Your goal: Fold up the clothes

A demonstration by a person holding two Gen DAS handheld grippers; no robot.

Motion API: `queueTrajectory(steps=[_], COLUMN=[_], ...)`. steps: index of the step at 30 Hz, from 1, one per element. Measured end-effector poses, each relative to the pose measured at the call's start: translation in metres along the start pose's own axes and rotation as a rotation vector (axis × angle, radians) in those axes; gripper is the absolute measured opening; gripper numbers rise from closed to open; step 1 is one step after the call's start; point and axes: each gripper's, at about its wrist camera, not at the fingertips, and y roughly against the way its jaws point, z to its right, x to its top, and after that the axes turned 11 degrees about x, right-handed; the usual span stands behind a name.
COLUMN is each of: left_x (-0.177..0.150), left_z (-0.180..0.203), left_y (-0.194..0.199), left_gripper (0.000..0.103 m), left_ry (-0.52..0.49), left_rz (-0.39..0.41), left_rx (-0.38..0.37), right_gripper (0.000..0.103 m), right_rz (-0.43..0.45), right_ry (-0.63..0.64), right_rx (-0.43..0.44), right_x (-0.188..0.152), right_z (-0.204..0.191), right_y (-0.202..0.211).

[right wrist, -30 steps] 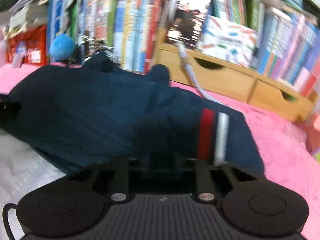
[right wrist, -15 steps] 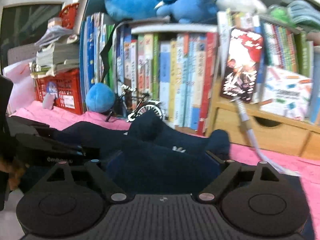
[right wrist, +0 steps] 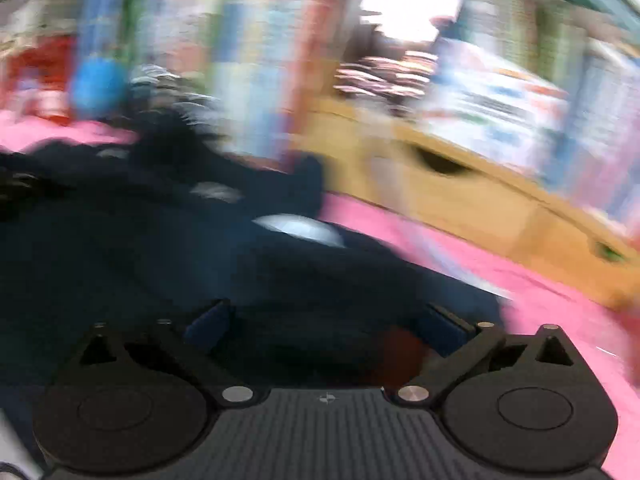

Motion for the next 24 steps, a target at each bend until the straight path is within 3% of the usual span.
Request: queueTrajectory(steps=[4,10,24], left_x=[-0.006,-0.023,-0.063], left_z=[-0.017,-0.020,-0.001], left_y=[0.021,0.081,0.176], left_gripper=[0.061,0.061,0.064], left_ry=[0.071,0.013,-0.068], left_rz=[-0.023,0.015,0.058], left_rx=[-0.024,-0.077,-0.123], right_gripper=[0.101,0.102,0.103], right_rz=[0.019,0.110,0.122], right_ry=[-0.232,-0.120,0.161], right_rx=[-0.030,0.039,0.113], right_x=[-0.005,-0.020,-0.097], right_z=[0.041,0.030,-0.049], right_y=[0.027,0.102,0.231])
